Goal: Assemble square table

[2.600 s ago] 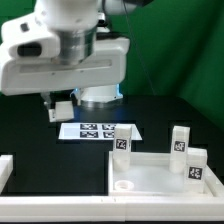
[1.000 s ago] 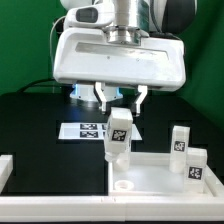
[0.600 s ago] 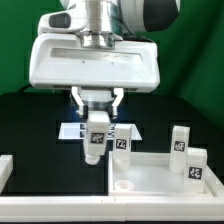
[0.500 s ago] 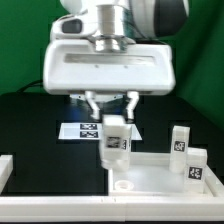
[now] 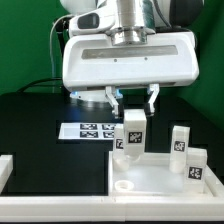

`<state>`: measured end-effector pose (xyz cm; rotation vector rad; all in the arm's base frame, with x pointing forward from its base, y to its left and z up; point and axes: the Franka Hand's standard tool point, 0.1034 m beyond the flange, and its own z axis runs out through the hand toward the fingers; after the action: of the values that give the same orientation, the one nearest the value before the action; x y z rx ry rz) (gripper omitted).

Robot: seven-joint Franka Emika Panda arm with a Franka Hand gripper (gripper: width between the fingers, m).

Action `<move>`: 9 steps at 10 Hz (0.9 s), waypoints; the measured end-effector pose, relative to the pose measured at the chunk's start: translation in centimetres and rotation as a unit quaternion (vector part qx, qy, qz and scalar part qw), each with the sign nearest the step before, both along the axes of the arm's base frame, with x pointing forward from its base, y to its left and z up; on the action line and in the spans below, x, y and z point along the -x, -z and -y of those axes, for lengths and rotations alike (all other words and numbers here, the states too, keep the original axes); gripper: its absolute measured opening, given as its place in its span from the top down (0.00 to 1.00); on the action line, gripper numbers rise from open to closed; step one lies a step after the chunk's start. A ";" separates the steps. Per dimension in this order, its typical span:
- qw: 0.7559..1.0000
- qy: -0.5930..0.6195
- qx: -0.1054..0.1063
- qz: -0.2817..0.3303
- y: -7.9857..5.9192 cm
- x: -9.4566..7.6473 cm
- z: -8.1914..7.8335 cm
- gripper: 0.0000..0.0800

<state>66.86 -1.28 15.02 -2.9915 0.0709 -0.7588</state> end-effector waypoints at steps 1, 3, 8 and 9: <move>1.000 0.009 0.010 0.027 -0.3 0.0 0.4 0.64; 0.998 0.017 0.023 0.054 -0.3 0.4 0.9 0.64; 0.996 0.021 0.038 0.084 2.2 0.6 0.4 0.64; 0.996 0.019 0.037 0.081 2.7 0.7 0.1 0.64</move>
Offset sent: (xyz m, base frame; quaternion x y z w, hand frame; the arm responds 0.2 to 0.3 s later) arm 0.0051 -0.0009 0.0009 0.0076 0.1084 0.0513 0.9928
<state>66.12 -1.36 12.36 -2.9928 0.0933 -1.0258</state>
